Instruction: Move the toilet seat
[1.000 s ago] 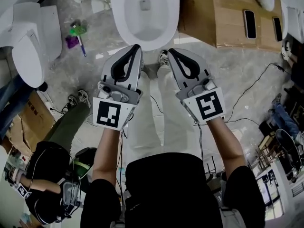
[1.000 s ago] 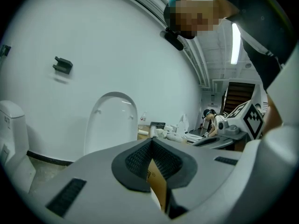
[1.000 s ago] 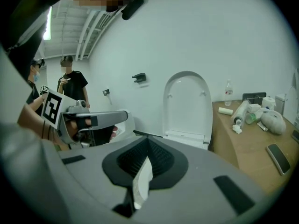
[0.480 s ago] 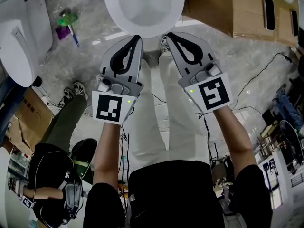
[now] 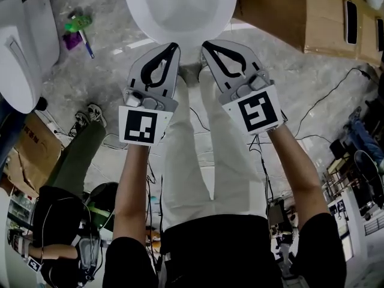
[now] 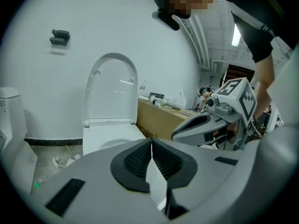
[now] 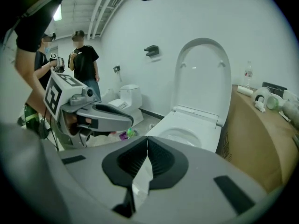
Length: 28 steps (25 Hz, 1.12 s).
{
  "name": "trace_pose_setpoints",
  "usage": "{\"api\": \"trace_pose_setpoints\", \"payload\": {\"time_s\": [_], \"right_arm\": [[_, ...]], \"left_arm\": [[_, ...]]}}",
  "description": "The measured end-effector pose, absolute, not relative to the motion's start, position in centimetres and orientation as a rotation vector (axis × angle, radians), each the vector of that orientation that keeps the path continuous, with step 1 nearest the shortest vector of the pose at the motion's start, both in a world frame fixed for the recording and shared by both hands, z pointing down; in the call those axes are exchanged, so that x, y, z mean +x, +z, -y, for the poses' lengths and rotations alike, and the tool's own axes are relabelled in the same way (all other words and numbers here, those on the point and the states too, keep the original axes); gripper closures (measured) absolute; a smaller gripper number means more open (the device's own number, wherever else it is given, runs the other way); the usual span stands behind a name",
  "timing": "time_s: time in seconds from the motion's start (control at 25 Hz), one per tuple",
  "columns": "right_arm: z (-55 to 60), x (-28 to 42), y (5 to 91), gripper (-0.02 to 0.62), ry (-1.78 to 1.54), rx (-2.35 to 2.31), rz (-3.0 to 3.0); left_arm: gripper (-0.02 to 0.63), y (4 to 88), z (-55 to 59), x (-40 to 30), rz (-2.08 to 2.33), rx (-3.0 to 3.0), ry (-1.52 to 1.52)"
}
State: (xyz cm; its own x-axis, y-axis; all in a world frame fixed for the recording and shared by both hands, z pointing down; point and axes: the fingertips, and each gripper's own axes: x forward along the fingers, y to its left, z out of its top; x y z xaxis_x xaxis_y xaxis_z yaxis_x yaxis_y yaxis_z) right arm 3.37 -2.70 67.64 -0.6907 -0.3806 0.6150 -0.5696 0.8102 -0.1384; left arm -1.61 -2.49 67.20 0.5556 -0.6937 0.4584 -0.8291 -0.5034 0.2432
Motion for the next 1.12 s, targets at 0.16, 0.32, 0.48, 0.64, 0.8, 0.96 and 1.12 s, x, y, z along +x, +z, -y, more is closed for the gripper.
{"api": "trace_pose_setpoints", "payload": {"time_s": [0.16,0.32,0.48,0.64,0.8,0.96,1.12], "right_arm": [[2.7,3.1,69.8,0.581,0.357,0.601,2.41],[2.9,3.0,71.8,0.58,0.309,0.522,2.379],[2.5,2.9,74.0,0.58,0.274,0.424,2.307],[2.0,2.9,76.5,0.577,0.2,0.306,2.234],[0.2,2.9,79.1,0.498,0.115,0.123,2.152],[-0.9,3.2,81.1,0.465,0.066,0.0,2.083],[-1.6,3.6,82.9,0.432,0.034,-0.094,2.018]], "left_arm": [[0.597,69.8,2.4,-1.1,1.134,2.38,0.521],[0.595,71.7,2.6,-0.7,1.089,2.415,0.603],[0.568,73.6,2.1,-0.1,1.003,2.432,0.68],[0.514,76.6,1.5,0.4,0.882,2.467,0.849],[0.475,79.4,0.3,0.7,0.713,2.512,1.058],[0.456,81.4,-0.7,0.8,0.565,2.53,1.186],[0.434,83.1,-1.6,0.7,0.414,2.529,1.295]]}}
